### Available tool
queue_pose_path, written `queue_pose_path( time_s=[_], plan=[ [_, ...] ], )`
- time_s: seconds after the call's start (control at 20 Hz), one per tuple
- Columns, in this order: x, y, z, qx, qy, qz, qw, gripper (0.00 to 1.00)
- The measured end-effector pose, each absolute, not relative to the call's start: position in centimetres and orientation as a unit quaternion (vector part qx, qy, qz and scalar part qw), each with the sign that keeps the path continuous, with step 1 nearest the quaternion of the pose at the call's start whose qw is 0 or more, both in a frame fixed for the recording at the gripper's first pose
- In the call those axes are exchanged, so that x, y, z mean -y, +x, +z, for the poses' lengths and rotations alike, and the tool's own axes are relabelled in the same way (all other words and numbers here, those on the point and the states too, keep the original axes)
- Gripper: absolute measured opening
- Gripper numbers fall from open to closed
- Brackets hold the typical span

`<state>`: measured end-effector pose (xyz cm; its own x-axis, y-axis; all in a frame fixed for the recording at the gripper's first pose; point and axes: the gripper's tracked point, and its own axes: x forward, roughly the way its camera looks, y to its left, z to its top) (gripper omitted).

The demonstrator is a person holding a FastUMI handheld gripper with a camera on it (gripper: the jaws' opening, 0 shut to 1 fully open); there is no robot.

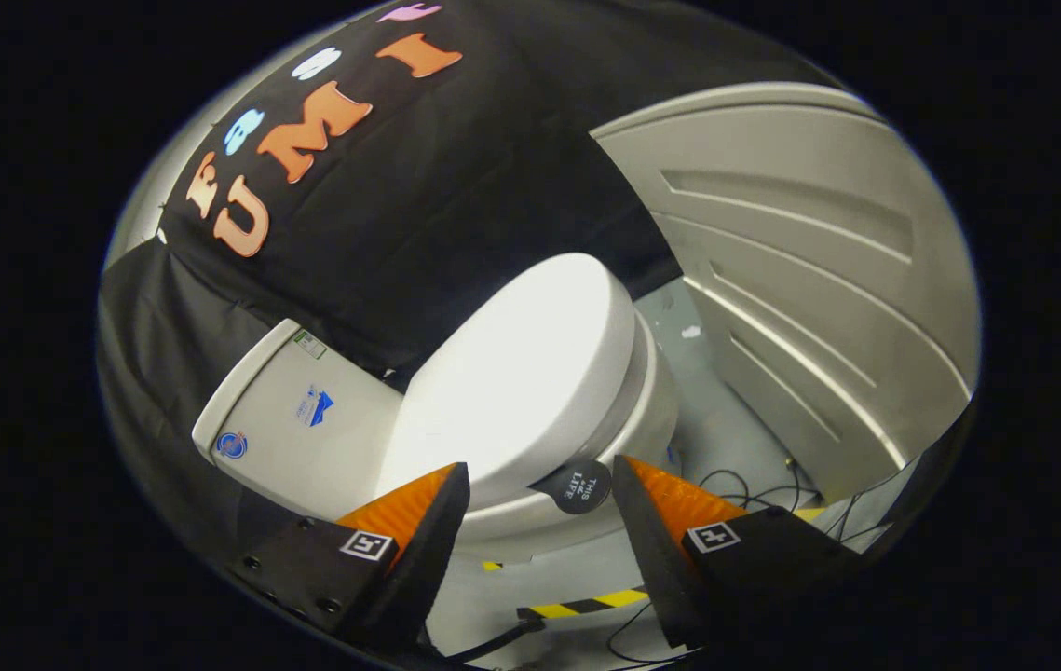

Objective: Open the toilet lid.

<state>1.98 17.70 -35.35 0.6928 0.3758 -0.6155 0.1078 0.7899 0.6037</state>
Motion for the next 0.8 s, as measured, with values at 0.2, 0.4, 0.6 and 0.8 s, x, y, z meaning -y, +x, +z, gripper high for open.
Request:
queue_pose_path(
  time_s=[0.2,0.4,0.6,0.8],
  plan=[
    [-17.2,2.1,-36.9,-0.41,0.375,0.069,0.829,0.98],
    [-17.6,3.3,-38.8,-0.416,0.386,0.068,0.82,0.97],
    [-17.8,3.2,-40.2,-0.433,0.401,0.067,0.804,0.84],
    [-17.8,3.5,-40.3,-0.429,0.407,0.072,0.803,0.69]
  ],
)
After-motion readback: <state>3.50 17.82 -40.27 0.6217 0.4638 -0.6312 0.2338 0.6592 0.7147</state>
